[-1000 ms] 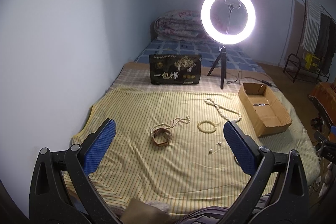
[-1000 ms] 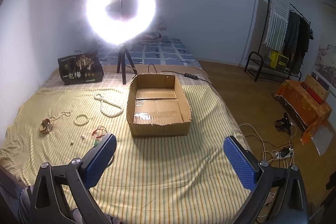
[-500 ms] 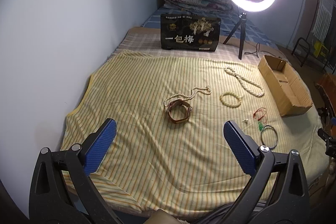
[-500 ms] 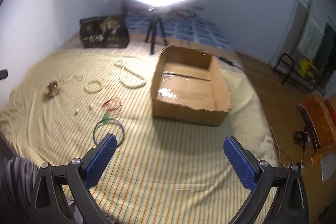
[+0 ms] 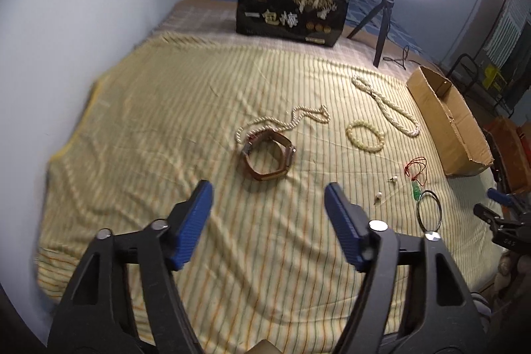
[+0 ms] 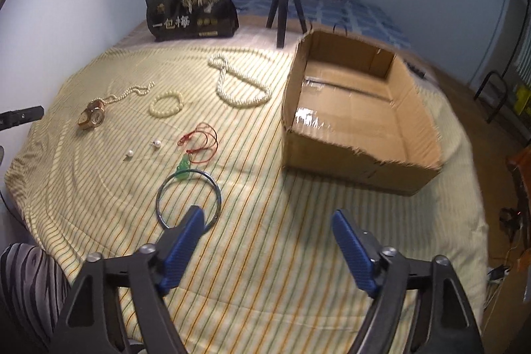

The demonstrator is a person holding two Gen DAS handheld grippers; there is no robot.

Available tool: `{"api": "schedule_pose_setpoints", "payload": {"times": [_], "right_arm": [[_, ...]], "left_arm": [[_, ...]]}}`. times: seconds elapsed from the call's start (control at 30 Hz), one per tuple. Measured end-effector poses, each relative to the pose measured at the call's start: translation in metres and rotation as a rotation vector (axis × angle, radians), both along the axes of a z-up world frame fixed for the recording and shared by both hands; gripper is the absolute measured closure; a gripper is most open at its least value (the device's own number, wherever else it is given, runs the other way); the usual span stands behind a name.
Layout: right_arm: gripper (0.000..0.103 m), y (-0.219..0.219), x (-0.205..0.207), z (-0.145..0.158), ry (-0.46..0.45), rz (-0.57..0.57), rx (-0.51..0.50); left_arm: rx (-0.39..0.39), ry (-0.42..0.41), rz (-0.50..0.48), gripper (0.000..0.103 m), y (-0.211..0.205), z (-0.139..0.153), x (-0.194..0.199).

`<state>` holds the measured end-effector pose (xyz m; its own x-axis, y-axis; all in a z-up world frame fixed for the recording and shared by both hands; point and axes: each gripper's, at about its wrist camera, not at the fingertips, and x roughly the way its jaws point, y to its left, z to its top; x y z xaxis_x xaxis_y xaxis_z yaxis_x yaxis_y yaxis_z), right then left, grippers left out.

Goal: Organize jewelry
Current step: 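Close the right gripper on the black bangle while the left gripper grasps a pearl earring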

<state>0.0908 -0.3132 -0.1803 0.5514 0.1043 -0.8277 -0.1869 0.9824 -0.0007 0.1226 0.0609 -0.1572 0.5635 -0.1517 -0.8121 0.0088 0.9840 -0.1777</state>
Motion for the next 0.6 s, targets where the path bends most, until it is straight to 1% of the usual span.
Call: {"api": "schedule_pose_setpoints", "payload": {"times": [0.1,0.13,0.2,0.27,0.33,0.4,0.43,0.47,0.5,0.6], "right_arm": [[0.032,0.0,0.006,-0.01,0.037,0.007,0.027],[0.035,0.0,0.008,-0.013,0.049,0.012,0.037],[0.039,0.002,0.012,-0.018,0.067,0.028,0.053],[0.042,0.005,0.016,-0.022,0.079,0.047,0.066],[0.045,0.009,0.021,-0.024,0.084,0.062,0.076],[0.049,0.013,0.024,-0.027,0.092,0.077,0.084],[0.052,0.016,0.026,-0.029,0.098,0.088,0.087],[0.056,0.019,0.028,-0.03,0.103,0.096,0.087],[0.058,0.022,0.03,-0.033,0.109,0.106,0.084],[0.063,0.026,0.035,-0.038,0.12,0.113,0.071]], "left_arm": [[-0.009,0.014,-0.045,0.042,-0.012,-0.01,0.008],[-0.009,0.016,-0.068,0.043,-0.018,-0.014,0.01],[-0.01,0.02,-0.112,0.051,-0.03,-0.02,0.014],[-0.01,0.027,-0.167,0.055,-0.043,-0.026,0.018],[-0.008,0.022,-0.223,0.055,-0.058,-0.03,0.02],[0.011,0.016,-0.266,0.055,-0.071,-0.033,0.021],[0.022,0.014,-0.292,0.057,-0.078,-0.035,0.021],[0.029,0.016,-0.318,0.062,-0.085,-0.038,0.021],[0.031,0.024,-0.344,0.064,-0.092,-0.041,0.022],[0.029,0.035,-0.39,0.064,-0.106,-0.047,0.023]]}}
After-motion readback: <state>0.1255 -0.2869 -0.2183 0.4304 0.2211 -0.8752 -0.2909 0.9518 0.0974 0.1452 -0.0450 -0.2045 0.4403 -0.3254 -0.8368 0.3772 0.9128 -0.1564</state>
